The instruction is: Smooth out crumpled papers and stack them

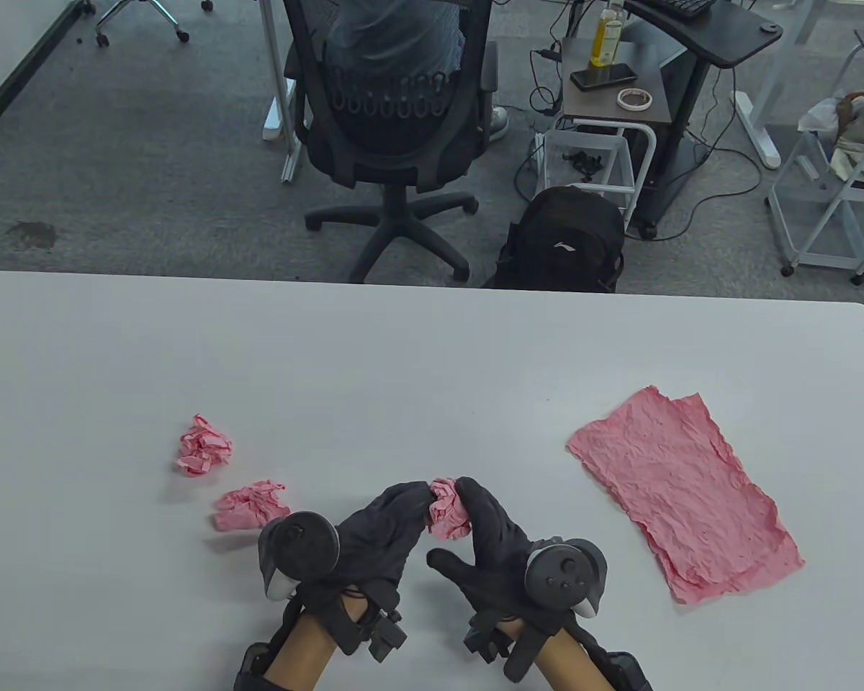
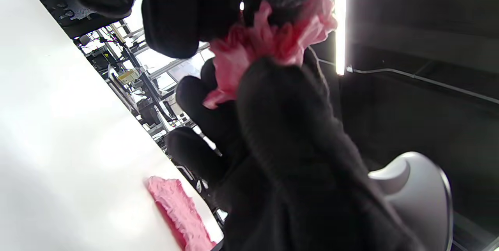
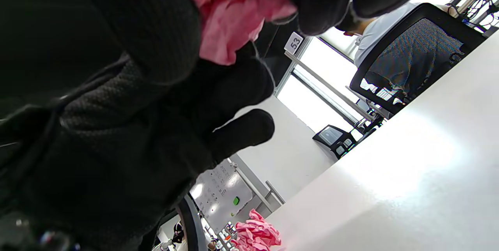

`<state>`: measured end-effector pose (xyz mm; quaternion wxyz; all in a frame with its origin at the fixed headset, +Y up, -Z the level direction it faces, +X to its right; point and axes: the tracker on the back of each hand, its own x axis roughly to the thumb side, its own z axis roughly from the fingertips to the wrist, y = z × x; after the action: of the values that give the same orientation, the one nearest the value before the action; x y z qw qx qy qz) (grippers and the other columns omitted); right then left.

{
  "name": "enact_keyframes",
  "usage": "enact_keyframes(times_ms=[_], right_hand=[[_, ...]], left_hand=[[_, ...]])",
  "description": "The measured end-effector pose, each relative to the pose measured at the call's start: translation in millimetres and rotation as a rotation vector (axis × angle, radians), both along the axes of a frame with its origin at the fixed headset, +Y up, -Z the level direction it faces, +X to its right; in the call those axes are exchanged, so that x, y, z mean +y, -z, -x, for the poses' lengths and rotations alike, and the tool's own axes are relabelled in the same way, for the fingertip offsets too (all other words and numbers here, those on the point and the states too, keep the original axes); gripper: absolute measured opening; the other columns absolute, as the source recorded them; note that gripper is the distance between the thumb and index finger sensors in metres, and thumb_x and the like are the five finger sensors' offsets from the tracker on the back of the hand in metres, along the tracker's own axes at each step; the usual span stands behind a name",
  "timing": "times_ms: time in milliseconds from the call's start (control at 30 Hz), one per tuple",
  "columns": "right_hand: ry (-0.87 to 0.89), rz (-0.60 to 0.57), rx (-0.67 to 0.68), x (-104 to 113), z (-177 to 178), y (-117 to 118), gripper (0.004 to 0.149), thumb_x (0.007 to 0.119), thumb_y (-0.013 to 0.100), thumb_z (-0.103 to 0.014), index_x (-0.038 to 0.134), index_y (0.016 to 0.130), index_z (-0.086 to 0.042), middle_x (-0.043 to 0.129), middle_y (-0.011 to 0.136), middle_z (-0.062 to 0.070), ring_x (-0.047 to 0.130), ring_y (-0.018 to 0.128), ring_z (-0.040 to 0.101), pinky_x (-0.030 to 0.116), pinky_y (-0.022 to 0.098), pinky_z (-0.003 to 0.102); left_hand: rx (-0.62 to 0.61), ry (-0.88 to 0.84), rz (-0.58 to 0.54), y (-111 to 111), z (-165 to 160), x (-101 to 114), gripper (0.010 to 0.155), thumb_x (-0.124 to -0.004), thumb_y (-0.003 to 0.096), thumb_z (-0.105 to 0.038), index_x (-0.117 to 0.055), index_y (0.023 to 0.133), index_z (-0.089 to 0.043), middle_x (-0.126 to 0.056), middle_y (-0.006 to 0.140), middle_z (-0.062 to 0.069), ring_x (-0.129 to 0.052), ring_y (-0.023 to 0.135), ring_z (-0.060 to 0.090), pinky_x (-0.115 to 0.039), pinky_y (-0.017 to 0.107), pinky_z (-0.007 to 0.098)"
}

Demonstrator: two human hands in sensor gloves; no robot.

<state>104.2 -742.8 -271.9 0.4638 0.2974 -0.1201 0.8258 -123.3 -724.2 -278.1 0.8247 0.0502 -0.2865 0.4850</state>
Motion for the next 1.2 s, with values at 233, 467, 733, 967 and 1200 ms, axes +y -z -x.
enact_keyframes(times_ms=[233, 467, 733, 967, 1200], right_hand=[[-0.021, 0.006, 0.085, 3.6, 3.9, -1.5, 0.085, 0.086, 0.048, -0.041, 0.032, 0.108, -0.012, 0.063, 0.097, 0.029, 0.079, 0.080, 0.046, 0.066, 0.056, 0.062], [0.293, 0.316, 0.072, -14.9, -3.7, 7.6, 0.078, 0.080, 0.049, -0.053, 0.041, 0.103, -0.012, 0.078, 0.085, 0.025, 0.089, 0.065, 0.044, 0.073, 0.047, 0.058], [0.352, 0.322, 0.088, -11.0, -16.2, 14.3, 0.062, 0.081, 0.051, -0.042, 0.058, 0.102, -0.018, 0.082, 0.085, 0.026, 0.090, 0.065, 0.045, 0.073, 0.047, 0.059], [0.400, 0.305, 0.100, -7.8, -23.1, 16.9, 0.054, 0.084, 0.049, -0.030, 0.066, 0.100, -0.029, 0.078, 0.090, 0.024, 0.087, 0.071, 0.044, 0.072, 0.051, 0.058], [0.440, 0.389, 0.230, -13.4, -16.6, 17.9, 0.051, 0.082, 0.051, -0.030, 0.064, 0.099, -0.027, 0.071, 0.094, 0.026, 0.082, 0.075, 0.047, 0.068, 0.053, 0.060]], left_hand=[[0.184, 0.198, -0.175, -7.2, -2.4, 4.7, 0.073, -0.087, 0.0475, -0.048, -0.050, 0.107, -0.026, -0.063, 0.104, 0.009, -0.085, 0.086, 0.033, -0.066, 0.068, 0.057], [0.130, 0.423, -0.437, -19.7, -17.0, 21.9, 0.063, -0.089, 0.0462, -0.046, -0.065, 0.100, -0.024, -0.079, 0.085, 0.007, -0.096, 0.061, 0.023, -0.074, 0.064, 0.053], [0.095, 0.045, -0.116, -3.9, 3.5, 11.1, 0.054, -0.087, 0.0486, -0.038, -0.073, 0.098, -0.021, -0.086, 0.078, 0.006, -0.099, 0.051, 0.022, -0.077, 0.060, 0.052], [0.049, -0.164, 0.122, 7.0, 10.6, -5.2, 0.053, -0.083, 0.0511, -0.035, -0.071, 0.101, -0.022, -0.088, 0.076, 0.007, -0.100, 0.047, 0.021, -0.078, 0.058, 0.051], [-0.006, 0.113, -0.020, 2.3, 1.5, -0.2, 0.080, -0.083, 0.0487, -0.056, -0.047, 0.115, -0.030, -0.058, 0.110, 0.011, -0.080, 0.093, 0.036, -0.065, 0.069, 0.060]])
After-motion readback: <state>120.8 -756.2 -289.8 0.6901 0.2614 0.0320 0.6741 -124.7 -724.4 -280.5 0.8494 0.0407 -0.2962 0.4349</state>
